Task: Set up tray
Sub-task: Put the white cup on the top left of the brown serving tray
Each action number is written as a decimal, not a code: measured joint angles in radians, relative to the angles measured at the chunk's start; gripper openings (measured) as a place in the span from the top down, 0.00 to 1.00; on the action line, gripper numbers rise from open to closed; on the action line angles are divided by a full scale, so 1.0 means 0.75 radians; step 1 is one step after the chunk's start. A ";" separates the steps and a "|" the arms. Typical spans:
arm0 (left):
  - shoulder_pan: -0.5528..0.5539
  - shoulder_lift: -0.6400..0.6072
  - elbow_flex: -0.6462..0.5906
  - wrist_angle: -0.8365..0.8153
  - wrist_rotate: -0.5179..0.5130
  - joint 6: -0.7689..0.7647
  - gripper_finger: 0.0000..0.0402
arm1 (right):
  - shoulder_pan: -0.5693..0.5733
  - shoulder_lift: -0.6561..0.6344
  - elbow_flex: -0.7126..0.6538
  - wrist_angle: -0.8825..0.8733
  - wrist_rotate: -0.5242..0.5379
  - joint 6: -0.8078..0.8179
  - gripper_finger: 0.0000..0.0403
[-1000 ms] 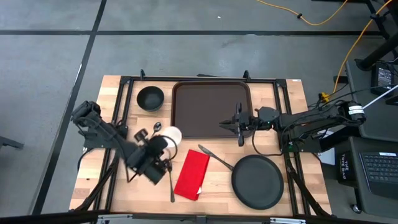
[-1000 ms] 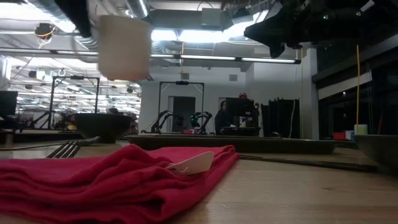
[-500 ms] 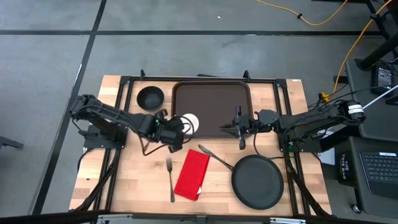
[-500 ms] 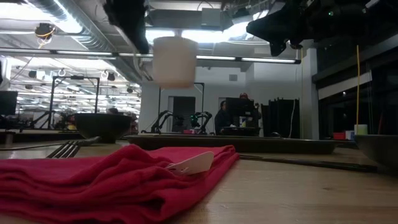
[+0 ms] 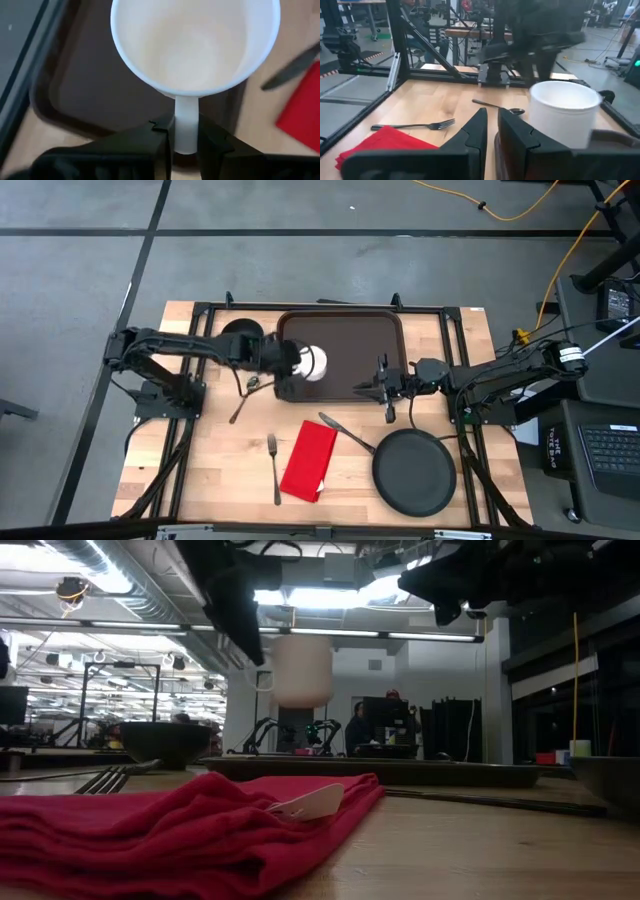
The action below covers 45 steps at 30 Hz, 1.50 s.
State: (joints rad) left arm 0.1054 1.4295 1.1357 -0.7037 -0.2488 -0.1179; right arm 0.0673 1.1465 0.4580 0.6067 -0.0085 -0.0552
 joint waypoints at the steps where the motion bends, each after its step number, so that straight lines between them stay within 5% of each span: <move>1: 0.038 -0.005 0.000 0.016 0.020 0.045 0.89 | -0.002 0.000 0.000 0.000 0.006 -0.007 0.87; 10: 0.393 -0.010 0.000 0.199 0.303 0.383 0.89 | -0.027 0.000 0.000 -0.012 0.055 -0.045 0.87; 26: 0.608 -0.010 0.036 0.119 0.338 0.573 0.89 | -0.028 0.000 -0.001 -0.142 0.066 -0.045 0.87; 34: 0.652 -0.010 0.100 0.089 0.402 0.606 0.89 | -0.049 0.000 -0.001 -0.045 0.400 -0.151 0.87; 45: 0.732 0.090 0.223 -0.043 0.406 0.615 0.89 | -0.248 0.000 -0.001 0.046 0.183 -0.148 0.87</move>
State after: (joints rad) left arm 0.6545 1.4967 1.3031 -0.7362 0.0559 0.3432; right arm -0.1189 1.1465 0.4576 0.6411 0.1287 -0.1661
